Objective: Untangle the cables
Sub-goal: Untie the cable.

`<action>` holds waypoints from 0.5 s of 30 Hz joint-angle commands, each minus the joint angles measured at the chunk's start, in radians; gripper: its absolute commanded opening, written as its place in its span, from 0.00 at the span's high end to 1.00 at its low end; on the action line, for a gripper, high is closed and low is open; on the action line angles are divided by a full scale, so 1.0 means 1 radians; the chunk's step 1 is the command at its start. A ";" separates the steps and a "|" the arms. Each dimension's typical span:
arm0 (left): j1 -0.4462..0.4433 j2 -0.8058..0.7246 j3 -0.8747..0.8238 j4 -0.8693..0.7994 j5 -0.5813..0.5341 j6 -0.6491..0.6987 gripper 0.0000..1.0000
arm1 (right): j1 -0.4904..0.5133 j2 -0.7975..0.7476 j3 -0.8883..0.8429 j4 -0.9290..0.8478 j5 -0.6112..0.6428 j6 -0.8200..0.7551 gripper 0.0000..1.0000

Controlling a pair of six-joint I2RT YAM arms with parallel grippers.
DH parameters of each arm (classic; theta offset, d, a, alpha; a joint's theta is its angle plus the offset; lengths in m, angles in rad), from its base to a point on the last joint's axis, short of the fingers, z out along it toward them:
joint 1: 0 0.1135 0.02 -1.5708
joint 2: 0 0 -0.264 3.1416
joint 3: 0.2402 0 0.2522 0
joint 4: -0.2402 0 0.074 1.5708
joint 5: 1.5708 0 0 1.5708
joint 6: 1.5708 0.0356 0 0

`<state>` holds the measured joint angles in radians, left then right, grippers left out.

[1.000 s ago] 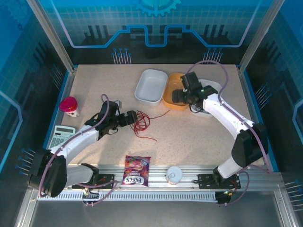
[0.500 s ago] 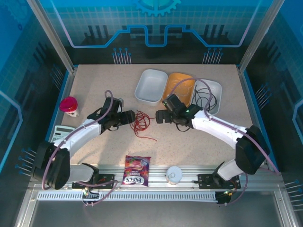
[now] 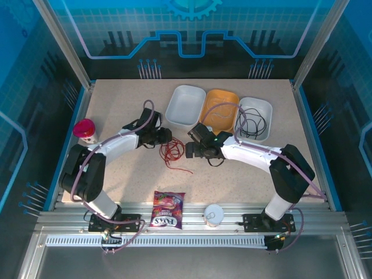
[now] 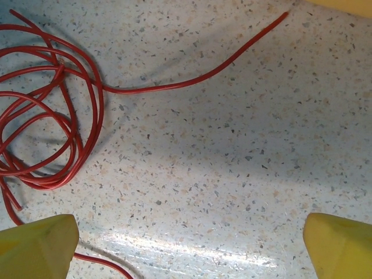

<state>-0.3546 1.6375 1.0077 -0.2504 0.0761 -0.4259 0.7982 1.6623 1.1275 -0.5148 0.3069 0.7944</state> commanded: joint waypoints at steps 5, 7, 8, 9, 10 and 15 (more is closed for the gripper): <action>-0.004 0.096 0.097 -0.063 0.054 0.068 0.68 | 0.011 -0.064 -0.021 -0.019 0.041 0.044 0.00; -0.004 0.114 0.103 -0.061 0.070 0.068 0.70 | 0.011 -0.064 -0.024 -0.014 0.041 0.043 0.00; -0.005 0.123 0.105 -0.062 0.080 0.068 0.72 | 0.011 -0.063 -0.023 -0.011 0.039 0.044 0.00; -0.006 0.129 0.108 -0.063 0.086 0.066 0.73 | 0.012 -0.059 -0.023 -0.006 0.033 0.043 0.00; -0.007 0.132 0.107 -0.065 0.089 0.064 0.73 | 0.011 -0.054 -0.022 0.001 0.024 0.042 0.00; -0.012 0.133 0.094 -0.079 0.084 0.067 0.73 | 0.022 0.000 -0.013 0.042 -0.018 0.050 0.00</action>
<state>-0.3573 1.7657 1.0866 -0.2955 0.1360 -0.3817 0.7998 1.6276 1.1217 -0.4965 0.3038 0.8165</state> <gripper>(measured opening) 0.267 0.996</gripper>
